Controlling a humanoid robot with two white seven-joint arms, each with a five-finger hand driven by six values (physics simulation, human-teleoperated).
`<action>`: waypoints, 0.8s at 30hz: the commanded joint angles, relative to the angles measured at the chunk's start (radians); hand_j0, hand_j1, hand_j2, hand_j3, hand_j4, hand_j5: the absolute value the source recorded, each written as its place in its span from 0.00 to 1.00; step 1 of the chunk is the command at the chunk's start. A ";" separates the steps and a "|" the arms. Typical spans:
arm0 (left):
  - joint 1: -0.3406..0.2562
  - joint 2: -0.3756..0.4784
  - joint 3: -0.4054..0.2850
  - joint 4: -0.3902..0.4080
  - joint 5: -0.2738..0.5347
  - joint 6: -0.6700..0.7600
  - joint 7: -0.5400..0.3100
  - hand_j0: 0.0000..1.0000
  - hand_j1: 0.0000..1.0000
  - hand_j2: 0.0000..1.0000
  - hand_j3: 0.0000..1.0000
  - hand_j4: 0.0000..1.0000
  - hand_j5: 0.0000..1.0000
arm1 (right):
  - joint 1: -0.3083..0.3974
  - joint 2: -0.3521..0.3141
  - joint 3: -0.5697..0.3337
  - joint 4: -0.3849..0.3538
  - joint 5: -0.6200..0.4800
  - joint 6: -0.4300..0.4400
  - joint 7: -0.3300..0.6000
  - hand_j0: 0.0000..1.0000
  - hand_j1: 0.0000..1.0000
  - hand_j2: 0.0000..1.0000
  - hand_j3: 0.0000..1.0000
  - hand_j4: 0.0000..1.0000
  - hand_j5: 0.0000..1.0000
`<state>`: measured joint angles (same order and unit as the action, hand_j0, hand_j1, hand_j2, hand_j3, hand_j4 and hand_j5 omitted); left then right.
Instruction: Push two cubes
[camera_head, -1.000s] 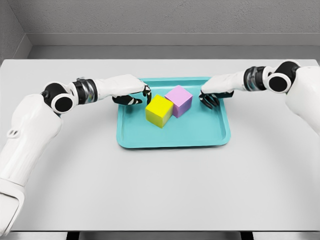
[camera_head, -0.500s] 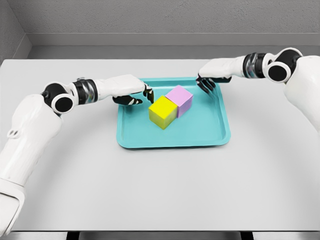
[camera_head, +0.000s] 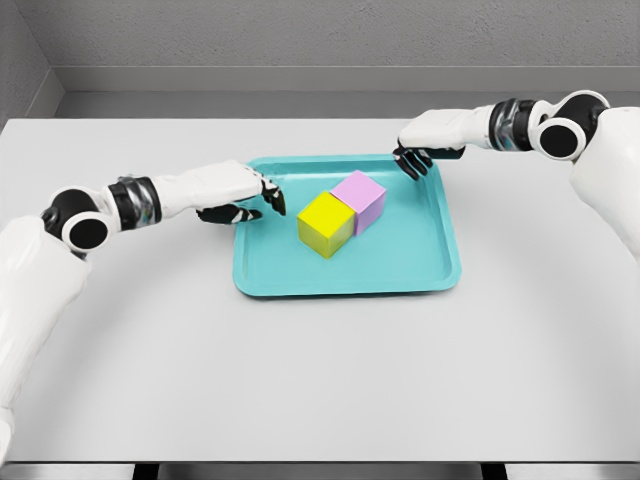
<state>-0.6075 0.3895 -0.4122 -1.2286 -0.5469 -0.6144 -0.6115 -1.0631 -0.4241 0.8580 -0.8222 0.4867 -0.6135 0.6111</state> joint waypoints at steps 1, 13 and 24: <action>0.008 0.031 0.024 -0.060 0.024 0.004 0.001 0.55 0.55 0.55 0.55 0.55 0.55 | 0.000 -0.002 -0.002 -0.005 -0.007 0.003 0.000 0.12 0.12 0.12 0.12 0.12 0.12; 0.061 0.026 0.009 -0.103 0.028 0.004 0.001 0.56 0.56 0.56 0.56 0.56 0.56 | -0.003 0.004 0.012 0.060 -0.002 0.003 0.000 0.12 0.12 0.12 0.12 0.12 0.12; 0.064 0.014 -0.014 -0.101 0.025 0.004 0.001 0.56 0.56 0.56 0.56 0.56 0.56 | -0.035 0.016 -0.001 0.158 0.004 0.003 0.000 0.13 0.13 0.13 0.13 0.13 0.13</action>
<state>-0.5430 0.4049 -0.4225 -1.3300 -0.5281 -0.6136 -0.6113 -1.0999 -0.4070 0.8612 -0.6835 0.4948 -0.6132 0.6110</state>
